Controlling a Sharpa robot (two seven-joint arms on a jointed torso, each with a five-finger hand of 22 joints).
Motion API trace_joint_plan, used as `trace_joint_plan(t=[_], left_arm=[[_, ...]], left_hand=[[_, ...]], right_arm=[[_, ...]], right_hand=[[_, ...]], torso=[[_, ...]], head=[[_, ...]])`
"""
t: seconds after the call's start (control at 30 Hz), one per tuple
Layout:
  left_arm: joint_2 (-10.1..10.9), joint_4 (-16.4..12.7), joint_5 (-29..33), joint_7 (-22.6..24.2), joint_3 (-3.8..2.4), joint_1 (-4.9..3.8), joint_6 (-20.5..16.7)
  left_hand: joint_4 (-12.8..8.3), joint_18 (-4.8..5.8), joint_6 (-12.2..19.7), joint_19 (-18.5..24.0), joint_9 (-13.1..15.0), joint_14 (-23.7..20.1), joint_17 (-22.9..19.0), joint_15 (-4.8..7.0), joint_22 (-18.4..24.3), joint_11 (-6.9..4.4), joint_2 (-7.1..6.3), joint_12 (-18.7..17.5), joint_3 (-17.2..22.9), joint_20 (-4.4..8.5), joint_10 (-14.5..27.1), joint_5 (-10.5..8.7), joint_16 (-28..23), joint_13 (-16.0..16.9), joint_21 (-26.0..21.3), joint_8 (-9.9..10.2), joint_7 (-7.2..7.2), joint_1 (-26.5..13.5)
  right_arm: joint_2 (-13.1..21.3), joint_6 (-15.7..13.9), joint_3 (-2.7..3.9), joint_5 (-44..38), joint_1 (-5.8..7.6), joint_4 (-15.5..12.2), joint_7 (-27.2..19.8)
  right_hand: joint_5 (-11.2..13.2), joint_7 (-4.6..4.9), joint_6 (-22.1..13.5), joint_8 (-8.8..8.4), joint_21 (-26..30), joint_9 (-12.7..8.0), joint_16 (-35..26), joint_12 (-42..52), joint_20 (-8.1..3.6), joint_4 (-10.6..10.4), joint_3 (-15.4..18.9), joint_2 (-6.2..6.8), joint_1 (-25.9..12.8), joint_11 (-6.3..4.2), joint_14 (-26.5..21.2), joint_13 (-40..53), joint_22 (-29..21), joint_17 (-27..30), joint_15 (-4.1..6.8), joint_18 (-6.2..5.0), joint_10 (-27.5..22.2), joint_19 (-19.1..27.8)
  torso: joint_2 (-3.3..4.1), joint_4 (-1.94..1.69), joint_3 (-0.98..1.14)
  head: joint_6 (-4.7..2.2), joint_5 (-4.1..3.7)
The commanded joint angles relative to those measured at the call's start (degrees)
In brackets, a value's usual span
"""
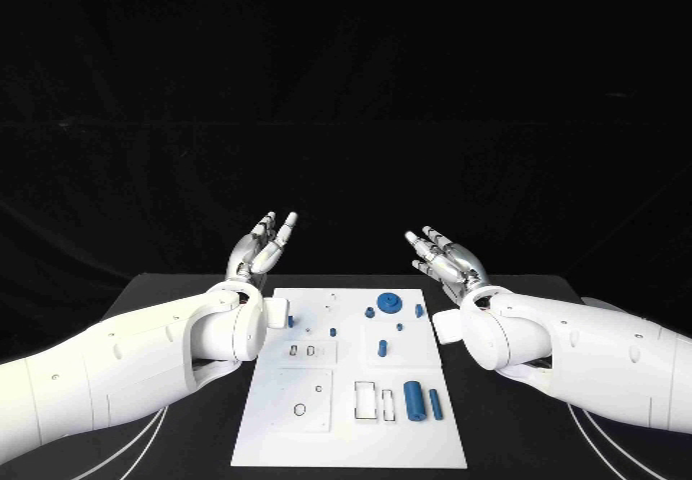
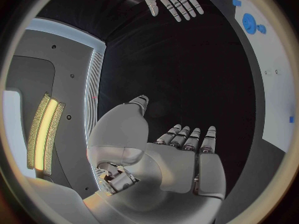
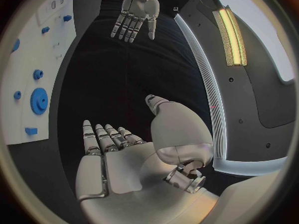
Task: Assemble the parts on the task board
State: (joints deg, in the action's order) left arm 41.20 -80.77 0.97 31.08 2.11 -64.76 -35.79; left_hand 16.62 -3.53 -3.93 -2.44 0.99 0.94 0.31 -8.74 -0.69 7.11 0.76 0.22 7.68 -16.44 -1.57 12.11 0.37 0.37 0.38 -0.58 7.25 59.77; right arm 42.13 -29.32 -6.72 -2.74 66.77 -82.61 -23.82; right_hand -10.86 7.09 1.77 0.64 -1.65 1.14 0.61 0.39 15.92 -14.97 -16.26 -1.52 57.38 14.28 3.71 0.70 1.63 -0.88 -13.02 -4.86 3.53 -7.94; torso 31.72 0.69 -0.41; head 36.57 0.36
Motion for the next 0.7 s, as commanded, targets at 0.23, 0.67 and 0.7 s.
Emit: trace_joint_plan(t=[0.23,0.67,0.7], left_arm=[[3.42,-3.14,-1.25,0.80,-0.19,-0.96,2.95],[6.38,-7.38,-1.69,1.46,-0.58,-2.47,2.84],[6.57,-7.67,-1.70,1.26,-0.60,-2.55,3.11]], left_hand=[[0.19,-0.26,-6.54,-3.67,1.57,6.26,1.93,-4.53,-1.09,2.61,-0.59,1.72,-0.73,-0.69,-6.10,0.14,2.39,1.08,2.11,-2.39,4.74,4.78],[-0.88,-5.54,-37.00,-38.37,8.79,44.52,10.14,-1.81,-6.71,5.31,-4.57,10.07,1.52,-0.09,-46.58,-0.27,16.97,3.62,16.71,-14.29,7.33,21.41],[-1.14,-6.49,-39.19,-40.29,9.25,46.62,10.61,-1.11,-6.87,4.73,-4.92,10.35,1.91,-0.04,-48.49,-0.30,17.75,3.67,17.49,-15.20,7.06,22.63]], right_arm=[[0.86,6.09,-0.98,-12.34,2.71,0.50,-0.59],[1.69,3.14,-0.85,-25.93,5.45,2.48,0.02],[1.71,3.41,-0.83,-27.72,5.64,2.63,0.62]], right_hand=[[-0.05,10.17,10.96,4.63,-3.09,4.19,4.72,4.06,0.62,6.93,-3.25,0.73,13.70,1.68,13.26,2.09,1.52,-3.09,-2.49,0.08,14.40,-5.75],[1.23,9.34,34.25,13.63,-13.10,10.23,13.78,8.78,0.62,13.10,-6.61,4.39,20.18,-0.95,41.35,3.03,5.77,-7.65,1.49,-4.23,44.84,-29.62],[1.26,9.21,35.37,13.93,-13.25,10.39,13.84,8.65,0.61,13.21,-6.83,4.62,20.21,-1.07,41.97,3.00,5.75,-7.65,1.68,-4.39,45.55,-30.08]], torso=[[2.98,0.12,-0.50],[5.80,-0.61,-0.80],[6.00,-0.71,-0.83]], head=[[0.34,0.44],[0.00,-0.05],[-0.12,-0.12]])
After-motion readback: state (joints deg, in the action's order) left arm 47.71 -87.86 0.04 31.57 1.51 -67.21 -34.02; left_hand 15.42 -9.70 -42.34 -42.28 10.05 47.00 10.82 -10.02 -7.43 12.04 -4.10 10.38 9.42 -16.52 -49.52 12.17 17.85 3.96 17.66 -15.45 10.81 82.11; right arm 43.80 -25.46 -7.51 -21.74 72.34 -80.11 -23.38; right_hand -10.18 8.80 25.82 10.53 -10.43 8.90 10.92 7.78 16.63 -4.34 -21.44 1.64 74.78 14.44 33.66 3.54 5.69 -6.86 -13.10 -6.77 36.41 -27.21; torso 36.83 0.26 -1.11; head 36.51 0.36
